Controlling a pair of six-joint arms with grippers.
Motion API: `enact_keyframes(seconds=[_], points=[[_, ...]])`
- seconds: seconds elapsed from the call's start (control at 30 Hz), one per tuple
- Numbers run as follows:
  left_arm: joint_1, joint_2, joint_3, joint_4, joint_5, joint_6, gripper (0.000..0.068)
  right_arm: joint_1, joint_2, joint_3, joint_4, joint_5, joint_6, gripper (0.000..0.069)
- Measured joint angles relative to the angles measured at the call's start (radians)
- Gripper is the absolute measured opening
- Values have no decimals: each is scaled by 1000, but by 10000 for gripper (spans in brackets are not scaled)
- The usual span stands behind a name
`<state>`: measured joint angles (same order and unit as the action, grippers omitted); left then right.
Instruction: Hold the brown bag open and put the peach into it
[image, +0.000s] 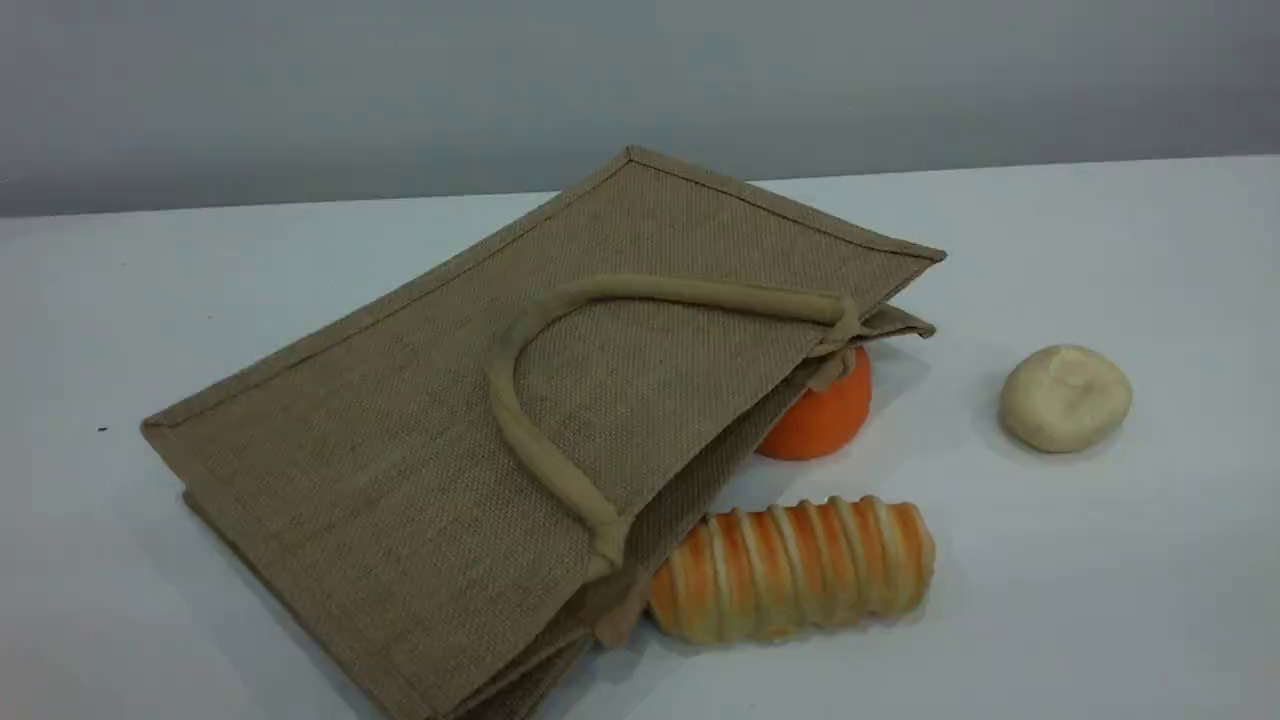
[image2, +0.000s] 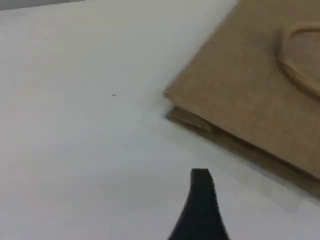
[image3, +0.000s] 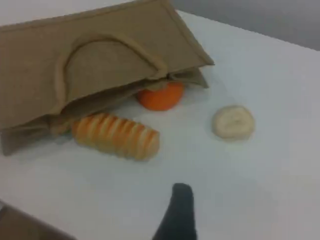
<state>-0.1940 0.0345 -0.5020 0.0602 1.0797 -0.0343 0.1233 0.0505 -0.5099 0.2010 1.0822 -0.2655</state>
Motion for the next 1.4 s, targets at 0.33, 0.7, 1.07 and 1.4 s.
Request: enact_keyframes(seconds=[0.33,0.7,1.07,1.4], points=[[114,-35,0,-1,0,0,519,-107,-31,0,2,0,0,584],[114,-35,0,-1,-1,0,519,-123,-50,0,6,1,0,584],[114,-35,0,-1,-1,0,519,-123,-50,0,6,0,1,584],[114,-35,0,-1,-2,0,519,-123,-50,0,6,0,1,584]])
